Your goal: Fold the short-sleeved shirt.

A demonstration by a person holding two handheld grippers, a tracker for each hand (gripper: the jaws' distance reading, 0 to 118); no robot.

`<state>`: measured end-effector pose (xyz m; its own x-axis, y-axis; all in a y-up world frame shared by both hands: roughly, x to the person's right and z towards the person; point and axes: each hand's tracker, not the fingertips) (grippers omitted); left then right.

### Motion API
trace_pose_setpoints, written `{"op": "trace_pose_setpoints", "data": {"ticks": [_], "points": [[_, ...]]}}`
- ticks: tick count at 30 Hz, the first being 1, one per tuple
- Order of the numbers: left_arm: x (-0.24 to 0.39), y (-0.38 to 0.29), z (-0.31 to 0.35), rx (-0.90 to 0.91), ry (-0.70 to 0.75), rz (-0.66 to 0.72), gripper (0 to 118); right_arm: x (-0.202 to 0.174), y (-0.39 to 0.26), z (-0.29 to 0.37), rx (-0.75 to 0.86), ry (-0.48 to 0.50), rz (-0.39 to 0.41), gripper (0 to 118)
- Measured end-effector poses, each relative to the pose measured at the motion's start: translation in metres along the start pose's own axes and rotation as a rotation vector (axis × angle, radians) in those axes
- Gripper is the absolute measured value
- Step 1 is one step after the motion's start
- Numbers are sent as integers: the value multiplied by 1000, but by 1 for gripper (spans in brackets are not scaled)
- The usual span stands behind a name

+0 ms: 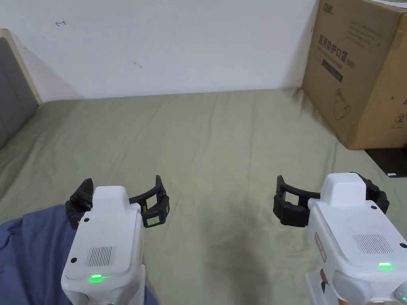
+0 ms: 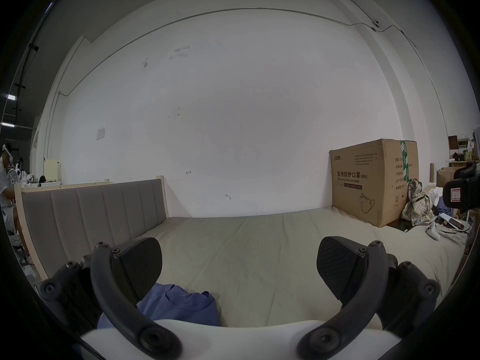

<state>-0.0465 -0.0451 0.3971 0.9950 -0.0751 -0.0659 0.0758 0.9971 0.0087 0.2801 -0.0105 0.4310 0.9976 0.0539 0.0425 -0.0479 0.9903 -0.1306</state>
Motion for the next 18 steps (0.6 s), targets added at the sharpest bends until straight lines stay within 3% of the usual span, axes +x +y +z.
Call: {"op": "trace_pose_setpoints", "data": {"ticks": [18], "points": [[2,-1,2,-1,-13,-28,118,2,1,-1,-3,3,0,115]]}}
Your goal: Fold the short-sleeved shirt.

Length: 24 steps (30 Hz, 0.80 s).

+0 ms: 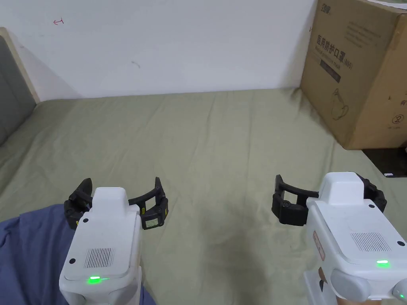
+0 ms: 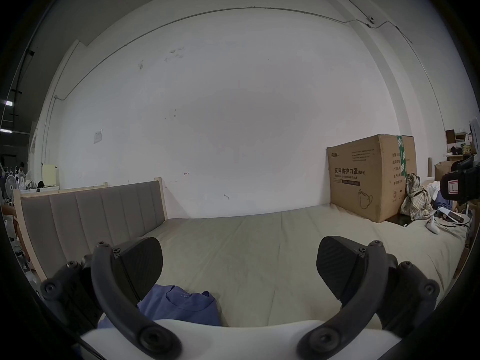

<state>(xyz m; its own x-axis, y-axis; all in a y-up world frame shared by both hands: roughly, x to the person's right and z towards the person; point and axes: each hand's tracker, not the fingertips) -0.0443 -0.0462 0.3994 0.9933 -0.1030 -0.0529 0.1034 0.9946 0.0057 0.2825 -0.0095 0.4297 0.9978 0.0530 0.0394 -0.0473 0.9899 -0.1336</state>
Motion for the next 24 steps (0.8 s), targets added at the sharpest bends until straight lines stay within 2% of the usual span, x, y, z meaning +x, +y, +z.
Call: {"op": "trace_pose_setpoints", "data": {"ticks": [1,2,3,4,5,6,7,8,11,17,20,24], "points": [[0,0,0,1,-2,1,118,0,0,0,1,1,1,112],[0,0,0,3,-4,5,117,0,0,0,1,2,3,105],[1,1,1,3,-14,14,112,0,0,0,1,4,6,94],[1,2,2,7,-22,26,98,0,0,1,1,5,9,74],[0,2,3,16,-39,42,65,0,0,1,-2,8,14,34],[0,2,2,4,-50,55,29,-1,0,1,-4,10,18,3],[1,2,1,-6,-42,55,2,-1,0,1,-4,7,25,0],[2,1,-3,-17,-38,55,0,-2,-1,1,-6,-1,32,0],[1,-3,-1,-33,-63,73,0,1,-3,-1,-13,4,26,0],[-14,-7,6,-47,-17,68,0,-3,-3,-6,-15,30,12,0],[-36,-6,14,-47,34,73,0,-17,1,-14,-7,78,10,0],[-80,-4,34,-46,152,42,0,-55,7,-25,8,172,13,0]]}}
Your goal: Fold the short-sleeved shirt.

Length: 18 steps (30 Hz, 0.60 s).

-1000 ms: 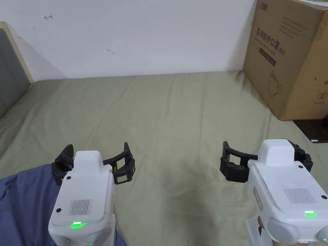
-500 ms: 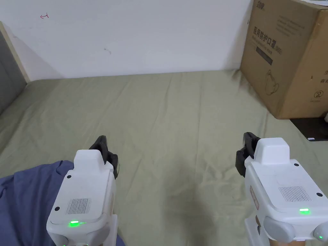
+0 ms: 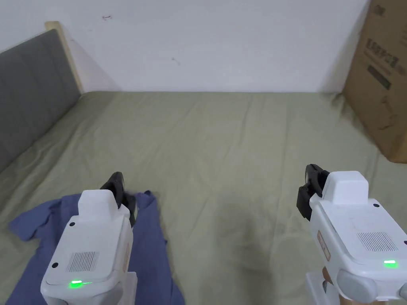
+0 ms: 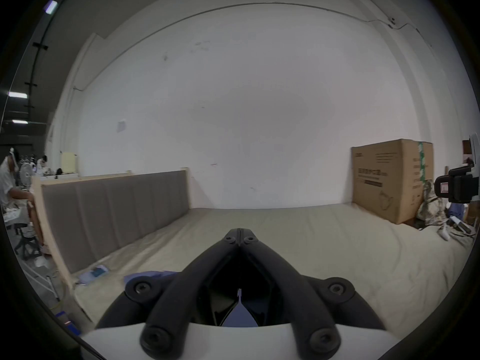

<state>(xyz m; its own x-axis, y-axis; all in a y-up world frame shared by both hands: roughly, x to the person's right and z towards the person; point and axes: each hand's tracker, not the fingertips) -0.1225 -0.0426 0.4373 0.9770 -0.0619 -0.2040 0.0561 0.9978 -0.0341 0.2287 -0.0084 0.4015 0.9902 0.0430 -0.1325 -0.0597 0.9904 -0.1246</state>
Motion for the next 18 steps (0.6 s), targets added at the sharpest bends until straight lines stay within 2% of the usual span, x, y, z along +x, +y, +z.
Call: {"op": "trace_pose_setpoints", "data": {"ticks": [9,14,18], "points": [[-121,5,48,-24,235,-3,0,-121,12,-18,36,279,-3,0],[-166,3,70,-42,313,17,0,-171,16,-12,37,356,-2,0],[-181,0,79,-51,340,2,0,-185,14,-9,34,388,-2,0]]}}
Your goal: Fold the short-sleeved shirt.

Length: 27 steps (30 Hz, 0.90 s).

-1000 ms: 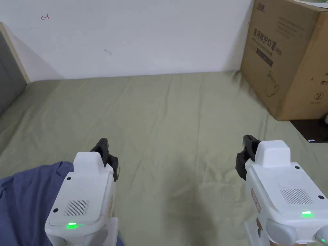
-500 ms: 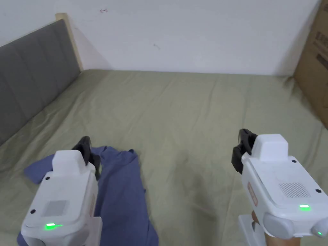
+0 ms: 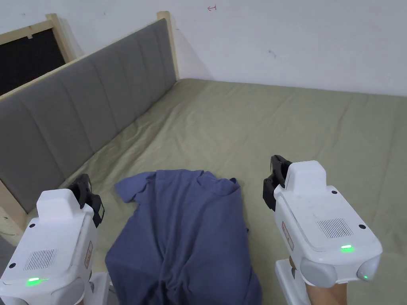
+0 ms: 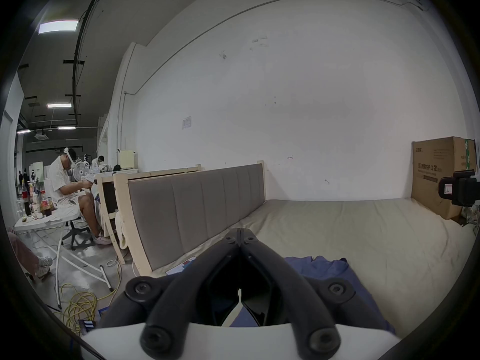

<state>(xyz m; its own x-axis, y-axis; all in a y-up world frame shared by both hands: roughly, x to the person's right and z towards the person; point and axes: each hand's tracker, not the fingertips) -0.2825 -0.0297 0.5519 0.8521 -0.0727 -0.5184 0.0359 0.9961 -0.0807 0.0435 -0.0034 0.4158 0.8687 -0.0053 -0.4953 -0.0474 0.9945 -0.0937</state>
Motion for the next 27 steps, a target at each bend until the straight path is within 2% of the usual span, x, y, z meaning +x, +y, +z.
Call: {"op": "trace_pose_setpoints", "data": {"ticks": [5,10,14,16,17,18,20,21,26,27], "points": [[6,-5,-10,-68,-33,1,0,1,1,5,-13,2,11,0],[31,-19,-49,-260,-179,40,0,24,2,12,-16,-52,38,0],[62,-36,-96,-494,-286,42,0,53,-1,16,-24,-121,45,0],[78,-49,-121,-598,-300,75,12,66,-4,18,-33,-157,50,0],[87,-56,-133,-659,-305,69,27,72,-5,20,-39,-174,52,0],[95,-66,-144,-690,-308,72,48,78,-7,23,-46,-191,54,0],[112,-83,-162,-799,-308,24,104,96,-15,22,-60,-222,53,0],[121,-94,-172,-853,-308,5,117,102,-18,24,-68,-239,50,0],[152,-139,-189,-956,-267,-121,117,132,-34,31,-105,-307,33,0],[156,-148,-192,-985,-263,-142,112,137,-38,33,-111,-318,33,0]]}}
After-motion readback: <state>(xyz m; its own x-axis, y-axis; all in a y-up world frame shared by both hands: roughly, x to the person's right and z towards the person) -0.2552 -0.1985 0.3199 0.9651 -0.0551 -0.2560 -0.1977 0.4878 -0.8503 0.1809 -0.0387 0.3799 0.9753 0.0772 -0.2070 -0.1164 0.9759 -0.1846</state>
